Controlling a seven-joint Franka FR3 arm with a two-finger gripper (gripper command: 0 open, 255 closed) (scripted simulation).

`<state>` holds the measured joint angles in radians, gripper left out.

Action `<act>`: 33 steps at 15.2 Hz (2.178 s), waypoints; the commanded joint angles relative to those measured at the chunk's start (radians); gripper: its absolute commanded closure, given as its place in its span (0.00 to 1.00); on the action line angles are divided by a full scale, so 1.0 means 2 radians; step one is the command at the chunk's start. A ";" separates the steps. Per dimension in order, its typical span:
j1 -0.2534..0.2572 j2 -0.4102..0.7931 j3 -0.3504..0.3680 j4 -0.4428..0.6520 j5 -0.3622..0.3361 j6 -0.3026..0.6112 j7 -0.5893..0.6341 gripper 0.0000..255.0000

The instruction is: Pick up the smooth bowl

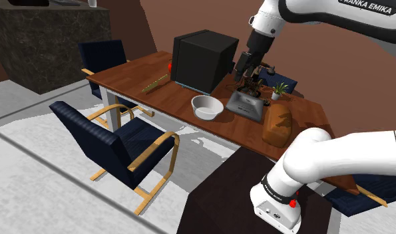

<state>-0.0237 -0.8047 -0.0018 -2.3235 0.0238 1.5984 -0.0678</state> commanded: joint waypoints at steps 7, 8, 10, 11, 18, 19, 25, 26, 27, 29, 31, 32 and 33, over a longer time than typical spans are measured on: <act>-0.010 0.064 0.011 -0.038 -0.014 0.107 0.016 0.00; -0.012 0.077 0.012 -0.042 -0.017 0.124 0.019 0.00; -0.016 0.105 0.015 -0.048 -0.023 0.159 0.026 0.00; -0.018 0.120 0.017 -0.050 -0.027 0.176 0.029 0.00; -0.037 0.237 0.027 -0.040 -0.058 0.287 0.061 0.00; -0.039 0.255 0.028 -0.036 -0.064 0.301 0.067 0.00; -0.055 0.368 0.031 0.005 -0.107 0.374 0.107 0.00; -0.057 0.387 0.031 0.014 -0.115 0.383 0.115 0.00; -0.059 0.406 0.030 0.024 -0.124 0.393 0.122 0.00; -0.060 0.441 0.027 0.044 -0.139 0.407 0.136 0.00; -0.060 0.449 0.026 0.040 -0.143 0.419 0.140 0.00; -0.060 0.454 0.026 0.038 -0.145 0.426 0.143 0.00; -0.060 0.458 0.025 0.036 -0.148 0.432 0.145 0.00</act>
<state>-0.1428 0.1042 0.0504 -2.2470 -0.2665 2.4485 0.2184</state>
